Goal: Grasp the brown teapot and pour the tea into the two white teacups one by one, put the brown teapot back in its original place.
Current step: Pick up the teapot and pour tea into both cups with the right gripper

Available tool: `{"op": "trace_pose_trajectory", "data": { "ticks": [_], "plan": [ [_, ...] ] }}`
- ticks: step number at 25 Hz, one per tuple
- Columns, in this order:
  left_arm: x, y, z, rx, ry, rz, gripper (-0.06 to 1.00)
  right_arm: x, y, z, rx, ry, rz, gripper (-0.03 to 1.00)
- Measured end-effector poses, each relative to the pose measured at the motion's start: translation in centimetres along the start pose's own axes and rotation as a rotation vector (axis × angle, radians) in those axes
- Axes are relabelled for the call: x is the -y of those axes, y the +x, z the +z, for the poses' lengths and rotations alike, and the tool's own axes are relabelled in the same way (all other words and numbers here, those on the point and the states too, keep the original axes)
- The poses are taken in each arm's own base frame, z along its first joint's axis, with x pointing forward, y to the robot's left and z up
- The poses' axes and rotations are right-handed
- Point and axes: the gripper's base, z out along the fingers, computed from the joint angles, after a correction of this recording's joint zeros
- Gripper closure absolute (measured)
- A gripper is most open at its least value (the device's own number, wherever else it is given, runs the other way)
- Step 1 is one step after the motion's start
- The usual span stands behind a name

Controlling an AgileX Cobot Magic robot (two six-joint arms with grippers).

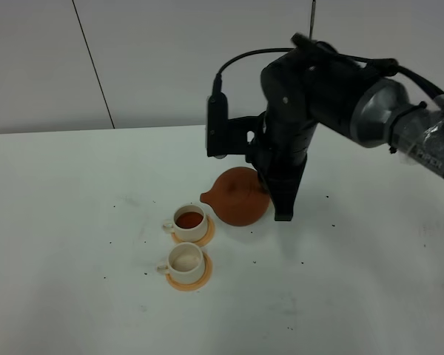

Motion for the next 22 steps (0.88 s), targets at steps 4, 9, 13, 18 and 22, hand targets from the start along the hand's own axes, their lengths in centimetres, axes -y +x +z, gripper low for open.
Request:
{"op": "trace_pose_trajectory", "data": {
  "ticks": [4,9,13,18,22],
  "plan": [
    [0.0,0.0,0.0,0.0,0.0,0.0,0.71,-0.3,0.6,-0.2,0.012,-0.08,0.043,0.87],
    [0.0,0.0,0.0,0.0,0.0,0.0,0.71,-0.6,0.2,-0.7,0.032,-0.096,0.068,0.87],
    [0.0,0.0,0.0,0.0,0.0,0.0,0.71,-1.3,-0.9,-1.0,0.042,-0.096,0.067,0.87],
    [0.0,0.0,0.0,0.0,0.0,0.0,0.71,-2.6,-2.2,-0.5,0.049,-0.1,0.059,0.87],
    [0.0,0.0,0.0,0.0,0.0,0.0,0.71,-4.1,-1.5,0.7,0.034,-0.118,0.084,0.87]
  ]
}}
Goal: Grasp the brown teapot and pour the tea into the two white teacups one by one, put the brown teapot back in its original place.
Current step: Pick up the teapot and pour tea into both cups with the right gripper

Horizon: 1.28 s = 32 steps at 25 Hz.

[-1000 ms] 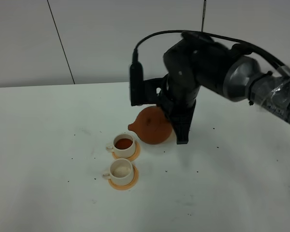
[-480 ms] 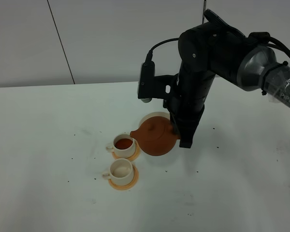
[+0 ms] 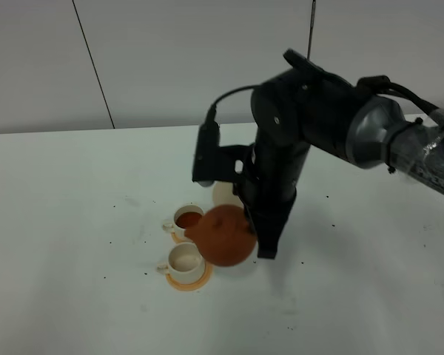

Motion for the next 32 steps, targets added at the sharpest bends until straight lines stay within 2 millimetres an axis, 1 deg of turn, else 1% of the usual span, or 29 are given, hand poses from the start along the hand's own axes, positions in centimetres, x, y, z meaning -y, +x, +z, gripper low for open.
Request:
{"op": "trace_pose_trajectory", "data": {
  "ticks": [2,6,8,16,22,32],
  "plan": [
    [0.0,0.0,0.0,0.0,0.0,0.0,0.71,-0.8,0.8,0.4,-0.005,0.002,0.007,0.87],
    [0.0,0.0,0.0,0.0,0.0,0.0,0.71,-2.2,1.9,-0.3,0.036,0.049,0.035,0.87],
    [0.0,0.0,0.0,0.0,0.0,0.0,0.71,-2.5,2.1,-0.6,0.058,0.074,0.042,0.87],
    [0.0,0.0,0.0,0.0,0.0,0.0,0.71,-2.5,2.0,-0.3,0.092,0.093,0.059,0.87],
    [0.0,0.0,0.0,0.0,0.0,0.0,0.71,-2.6,1.8,0.6,0.104,0.057,0.059,0.87],
    [0.0,0.0,0.0,0.0,0.0,0.0,0.71,-2.7,1.8,1.5,0.1,0.03,0.067,0.87]
  ]
}}
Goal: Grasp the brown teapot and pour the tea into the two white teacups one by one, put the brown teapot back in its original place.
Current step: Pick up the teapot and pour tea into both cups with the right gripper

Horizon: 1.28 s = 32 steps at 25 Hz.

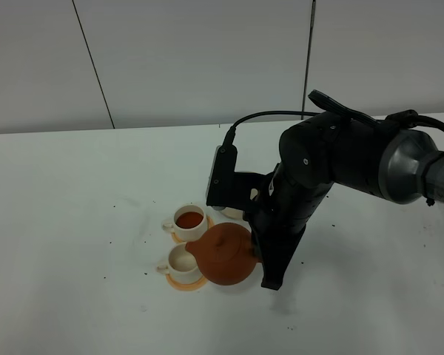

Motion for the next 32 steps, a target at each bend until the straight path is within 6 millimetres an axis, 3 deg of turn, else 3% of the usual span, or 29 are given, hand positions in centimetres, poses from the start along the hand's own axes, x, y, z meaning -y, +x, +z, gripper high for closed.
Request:
{"op": "trace_pose_trajectory", "data": {
  "ticks": [16,32],
  "plan": [
    [0.0,0.0,0.0,0.0,0.0,0.0,0.71,0.0,0.1,0.0,-0.047,0.038,-0.065,0.87],
    [0.0,0.0,0.0,0.0,0.0,0.0,0.71,-1.0,-2.2,0.1,-0.129,0.246,-0.277,0.87]
  ]
}}
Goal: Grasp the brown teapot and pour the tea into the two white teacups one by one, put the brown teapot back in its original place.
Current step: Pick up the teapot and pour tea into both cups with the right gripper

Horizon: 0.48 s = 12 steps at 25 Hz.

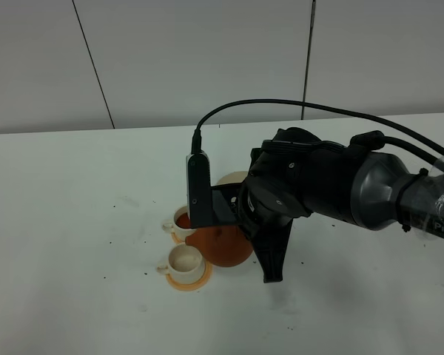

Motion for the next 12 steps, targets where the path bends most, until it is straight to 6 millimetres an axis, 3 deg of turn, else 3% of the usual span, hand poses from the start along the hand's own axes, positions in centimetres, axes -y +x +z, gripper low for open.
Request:
{"op": "trace_pose_trajectory", "data": {
  "ticks": [12],
  "plan": [
    [0.0,0.0,0.0,0.0,0.0,0.0,0.71,-0.05,-0.75,-0.36,-0.058,0.092,-0.068,0.87]
  ]
}}
